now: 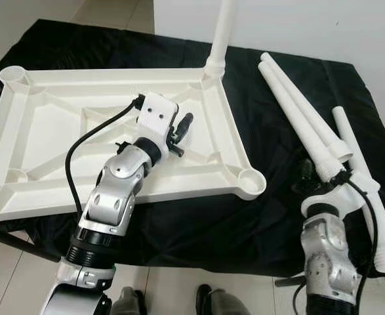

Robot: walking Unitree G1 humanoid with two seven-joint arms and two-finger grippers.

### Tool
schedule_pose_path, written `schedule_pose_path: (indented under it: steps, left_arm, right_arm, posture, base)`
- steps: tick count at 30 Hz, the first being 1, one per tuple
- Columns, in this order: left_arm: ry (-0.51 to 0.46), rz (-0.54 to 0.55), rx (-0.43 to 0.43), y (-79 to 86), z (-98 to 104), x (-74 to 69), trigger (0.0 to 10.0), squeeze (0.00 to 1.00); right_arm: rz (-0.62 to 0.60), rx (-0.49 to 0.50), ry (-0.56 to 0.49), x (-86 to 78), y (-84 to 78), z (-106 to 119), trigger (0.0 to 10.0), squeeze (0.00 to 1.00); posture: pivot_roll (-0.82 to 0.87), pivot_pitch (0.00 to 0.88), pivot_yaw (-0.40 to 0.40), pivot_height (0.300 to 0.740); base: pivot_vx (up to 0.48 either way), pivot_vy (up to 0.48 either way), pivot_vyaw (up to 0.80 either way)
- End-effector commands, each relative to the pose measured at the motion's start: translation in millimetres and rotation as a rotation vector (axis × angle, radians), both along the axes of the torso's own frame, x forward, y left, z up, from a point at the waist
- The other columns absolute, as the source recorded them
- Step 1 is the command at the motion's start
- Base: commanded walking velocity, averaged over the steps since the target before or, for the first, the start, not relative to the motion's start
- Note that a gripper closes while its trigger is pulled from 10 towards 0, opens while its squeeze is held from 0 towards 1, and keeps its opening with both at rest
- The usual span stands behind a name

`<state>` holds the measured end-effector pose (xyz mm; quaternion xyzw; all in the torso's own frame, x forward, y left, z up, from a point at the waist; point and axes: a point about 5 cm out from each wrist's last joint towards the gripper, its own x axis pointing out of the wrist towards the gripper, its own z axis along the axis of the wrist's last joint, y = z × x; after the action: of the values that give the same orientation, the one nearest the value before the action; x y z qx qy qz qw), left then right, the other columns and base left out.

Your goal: Building children table

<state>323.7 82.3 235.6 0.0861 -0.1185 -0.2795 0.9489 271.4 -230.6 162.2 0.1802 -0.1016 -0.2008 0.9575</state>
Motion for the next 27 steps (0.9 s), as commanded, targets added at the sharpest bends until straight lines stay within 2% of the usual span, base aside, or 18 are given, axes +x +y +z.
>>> schedule_pose_path:
  steps: [1, 12, 27]
  left_arm:
    - [-0.001, -0.023, 0.011, -3.5, 0.4, -3.2, 10.0, 0.0]
    - [0.004, -0.025, 0.012, -3.6, -0.1, -4.1, 10.0, 0.0]
    - [0.011, -0.033, 0.018, -4.5, 0.3, -4.2, 10.0, 0.0]
  right_arm:
    - [-0.014, 0.02, 0.027, -1.6, -6.0, -7.3, 10.0, 0.0]
    - [-0.03, 0.038, 0.01, 2.3, -12.6, -7.4, 10.0, 0.0]
    - [0.095, 0.078, 0.01, 20.4, -14.9, -8.9, 10.0, 0.0]
  posture:
    - [0.01, 0.209, -0.044, 0.74]
    - [0.01, 0.217, -0.038, 0.74]
    - [0.01, 0.222, -0.034, 0.74]
  base:
    - [0.0, 0.0, 0.0]
    - [0.0, 0.0, 0.0]
    - [0.0, 0.0, 0.0]
